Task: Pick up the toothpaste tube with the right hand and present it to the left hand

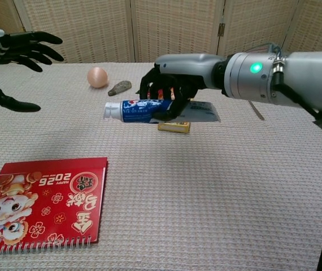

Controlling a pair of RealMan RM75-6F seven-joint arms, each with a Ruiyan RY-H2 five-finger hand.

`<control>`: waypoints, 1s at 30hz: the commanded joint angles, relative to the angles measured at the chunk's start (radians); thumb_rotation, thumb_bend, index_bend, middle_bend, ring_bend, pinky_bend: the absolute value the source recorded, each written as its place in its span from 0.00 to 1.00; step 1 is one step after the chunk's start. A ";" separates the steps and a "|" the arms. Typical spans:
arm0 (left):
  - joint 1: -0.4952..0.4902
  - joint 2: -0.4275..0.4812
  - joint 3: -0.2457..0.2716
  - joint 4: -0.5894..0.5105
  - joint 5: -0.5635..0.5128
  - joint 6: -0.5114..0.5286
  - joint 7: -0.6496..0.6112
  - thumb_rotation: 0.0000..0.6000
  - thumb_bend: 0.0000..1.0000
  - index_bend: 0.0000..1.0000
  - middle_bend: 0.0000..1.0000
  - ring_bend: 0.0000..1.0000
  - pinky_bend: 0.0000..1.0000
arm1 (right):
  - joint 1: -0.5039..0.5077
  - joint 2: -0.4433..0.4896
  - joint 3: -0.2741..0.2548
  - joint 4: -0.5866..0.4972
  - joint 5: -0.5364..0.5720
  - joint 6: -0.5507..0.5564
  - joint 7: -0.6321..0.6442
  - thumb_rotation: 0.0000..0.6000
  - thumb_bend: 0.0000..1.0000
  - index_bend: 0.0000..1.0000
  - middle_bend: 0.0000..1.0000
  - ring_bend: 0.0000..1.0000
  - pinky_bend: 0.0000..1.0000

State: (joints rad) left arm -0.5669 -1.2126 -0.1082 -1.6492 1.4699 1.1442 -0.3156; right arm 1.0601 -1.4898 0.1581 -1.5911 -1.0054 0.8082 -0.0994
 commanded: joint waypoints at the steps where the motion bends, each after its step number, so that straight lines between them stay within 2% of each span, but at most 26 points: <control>1: 0.025 0.079 -0.036 -0.053 -0.030 -0.001 -0.231 0.78 0.19 0.06 0.14 0.10 0.11 | -0.060 -0.070 0.013 0.055 -0.095 0.031 0.126 1.00 0.79 0.62 0.56 0.62 0.59; 2: 0.025 0.088 -0.037 -0.058 -0.026 -0.006 -0.266 0.61 0.18 0.06 0.13 0.09 0.09 | -0.068 -0.083 0.016 0.065 -0.111 0.037 0.152 1.00 0.79 0.62 0.56 0.62 0.59; 4: 0.025 0.103 -0.039 -0.067 -0.015 -0.012 -0.340 0.39 0.17 0.06 0.11 0.07 0.03 | -0.084 -0.116 0.021 0.088 -0.146 0.050 0.209 1.00 0.79 0.62 0.56 0.62 0.59; 5: 0.026 0.105 -0.042 -0.067 -0.011 -0.009 -0.366 0.31 0.16 0.06 0.10 0.06 0.01 | -0.090 -0.131 0.023 0.099 -0.161 0.057 0.230 1.00 0.79 0.62 0.56 0.62 0.59; 8: 0.029 0.095 -0.050 -0.061 -0.002 0.009 -0.408 0.20 0.15 0.06 0.09 0.05 0.00 | -0.104 -0.181 0.026 0.137 -0.203 0.077 0.284 1.00 0.79 0.62 0.56 0.62 0.59; 17: 0.025 0.033 -0.059 -0.063 -0.022 0.022 -0.315 0.16 0.14 0.05 0.08 0.03 0.00 | -0.120 -0.313 0.070 0.186 -0.251 0.122 0.386 1.00 0.82 0.64 0.56 0.62 0.59; 22: 0.019 -0.019 -0.060 -0.051 -0.023 0.035 -0.224 0.16 0.14 0.05 0.07 0.03 0.00 | -0.117 -0.355 0.093 0.200 -0.264 0.119 0.428 1.00 0.83 0.64 0.56 0.62 0.59; 30: 0.008 -0.088 -0.071 -0.058 -0.033 0.047 -0.154 0.16 0.14 0.02 0.05 0.00 0.00 | -0.120 -0.404 0.124 0.218 -0.280 0.130 0.475 1.00 0.83 0.64 0.56 0.62 0.59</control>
State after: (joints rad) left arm -0.5560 -1.2911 -0.1775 -1.7056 1.4366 1.1886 -0.4790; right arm 0.9407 -1.8885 0.2780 -1.3773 -1.2820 0.9351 0.3731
